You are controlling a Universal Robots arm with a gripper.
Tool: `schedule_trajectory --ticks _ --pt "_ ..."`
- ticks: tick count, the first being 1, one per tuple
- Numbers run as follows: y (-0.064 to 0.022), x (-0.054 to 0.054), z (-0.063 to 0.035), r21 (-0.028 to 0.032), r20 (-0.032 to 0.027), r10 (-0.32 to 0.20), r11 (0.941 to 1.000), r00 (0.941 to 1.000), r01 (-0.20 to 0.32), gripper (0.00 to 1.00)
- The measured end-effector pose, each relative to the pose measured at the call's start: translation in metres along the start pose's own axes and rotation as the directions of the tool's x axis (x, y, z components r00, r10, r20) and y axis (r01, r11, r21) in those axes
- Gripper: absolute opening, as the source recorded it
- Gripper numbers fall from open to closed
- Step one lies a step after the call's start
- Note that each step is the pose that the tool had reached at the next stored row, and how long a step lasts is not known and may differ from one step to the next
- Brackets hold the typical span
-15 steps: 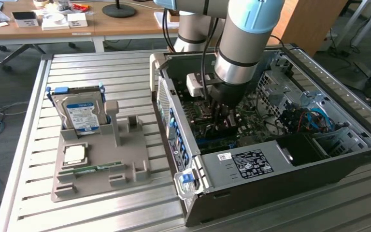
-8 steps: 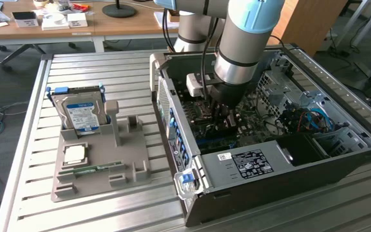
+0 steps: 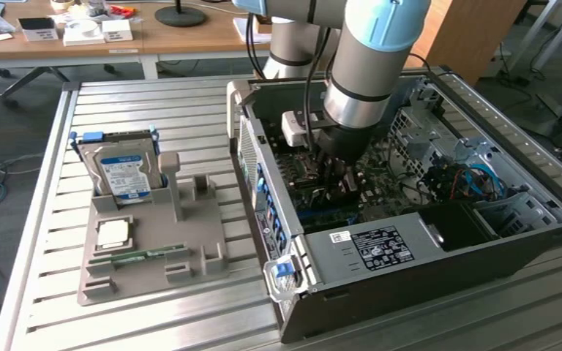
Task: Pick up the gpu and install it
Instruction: 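Insert the gpu into the slot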
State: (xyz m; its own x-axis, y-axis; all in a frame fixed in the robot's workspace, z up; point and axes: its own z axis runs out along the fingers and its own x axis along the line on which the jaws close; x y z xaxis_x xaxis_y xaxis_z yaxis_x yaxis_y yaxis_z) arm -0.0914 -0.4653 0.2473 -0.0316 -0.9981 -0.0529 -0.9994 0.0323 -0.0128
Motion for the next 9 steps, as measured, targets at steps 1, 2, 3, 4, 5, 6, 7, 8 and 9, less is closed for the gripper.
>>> schedule_trajectory --ticks 1,2,3,4,5,6,7,8,9 --pt "0.0000 0.000 -0.0001 0.0000 0.0000 0.000 1.0000 1.0000 0.000 0.40" --pt "0.0000 0.000 -0.0008 -0.0002 -0.0004 0.000 1.0000 1.0000 0.000 0.40" --pt "0.0000 0.000 -0.0019 -0.0002 -0.0003 0.000 1.0000 1.0000 0.000 0.40" --pt "-0.0001 0.000 -0.0035 0.0000 0.0000 0.000 1.0000 1.0000 0.000 0.40" --pt "-0.0001 0.000 -0.0057 0.0000 -0.0001 0.000 1.0000 1.0000 0.000 0.40" --pt "-0.0001 0.000 -0.0082 0.0000 -0.0001 0.000 1.0000 1.0000 0.000 0.40" --pt "-0.0001 -0.001 -0.0109 0.0001 0.0000 0.000 1.0000 1.0000 0.000 0.40" --pt "-0.0002 -0.001 -0.0138 0.0003 0.0001 0.000 1.0000 1.0000 0.000 0.40" --pt "-0.0002 -0.001 -0.0171 0.0003 -0.0001 0.000 1.0000 1.0000 0.000 0.40"
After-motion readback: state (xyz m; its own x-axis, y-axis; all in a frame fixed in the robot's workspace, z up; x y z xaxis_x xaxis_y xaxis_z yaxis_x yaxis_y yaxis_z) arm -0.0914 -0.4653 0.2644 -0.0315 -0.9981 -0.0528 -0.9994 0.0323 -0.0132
